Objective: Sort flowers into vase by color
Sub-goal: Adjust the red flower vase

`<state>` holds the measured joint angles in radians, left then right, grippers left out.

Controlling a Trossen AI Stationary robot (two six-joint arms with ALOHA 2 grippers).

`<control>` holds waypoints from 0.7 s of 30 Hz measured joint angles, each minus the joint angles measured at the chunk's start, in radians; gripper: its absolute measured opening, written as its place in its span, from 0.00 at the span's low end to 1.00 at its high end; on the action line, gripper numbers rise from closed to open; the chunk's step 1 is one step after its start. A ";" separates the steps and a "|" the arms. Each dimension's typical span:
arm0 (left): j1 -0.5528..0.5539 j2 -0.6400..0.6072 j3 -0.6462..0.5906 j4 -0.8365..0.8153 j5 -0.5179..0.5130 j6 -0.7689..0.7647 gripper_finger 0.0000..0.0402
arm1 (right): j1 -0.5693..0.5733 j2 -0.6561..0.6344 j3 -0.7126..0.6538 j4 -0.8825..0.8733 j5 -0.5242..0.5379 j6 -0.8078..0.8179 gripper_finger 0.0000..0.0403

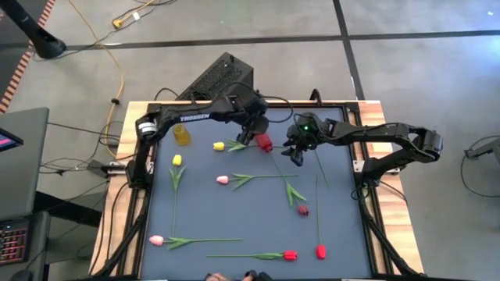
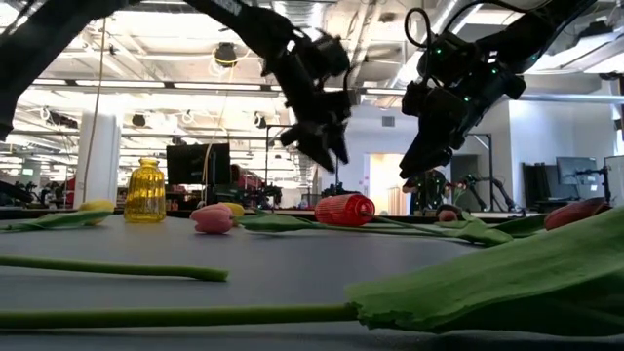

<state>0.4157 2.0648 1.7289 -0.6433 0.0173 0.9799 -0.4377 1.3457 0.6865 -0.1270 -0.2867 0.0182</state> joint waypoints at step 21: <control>0.005 0.278 0.346 -0.315 0.117 0.082 0.67 | 0.005 0.000 0.000 -0.038 -0.001 -0.053 0.56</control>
<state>0.4208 2.3428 2.0750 -0.9583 0.1344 1.0617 -0.4324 1.3457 0.6868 -0.1649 -0.2874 -0.0350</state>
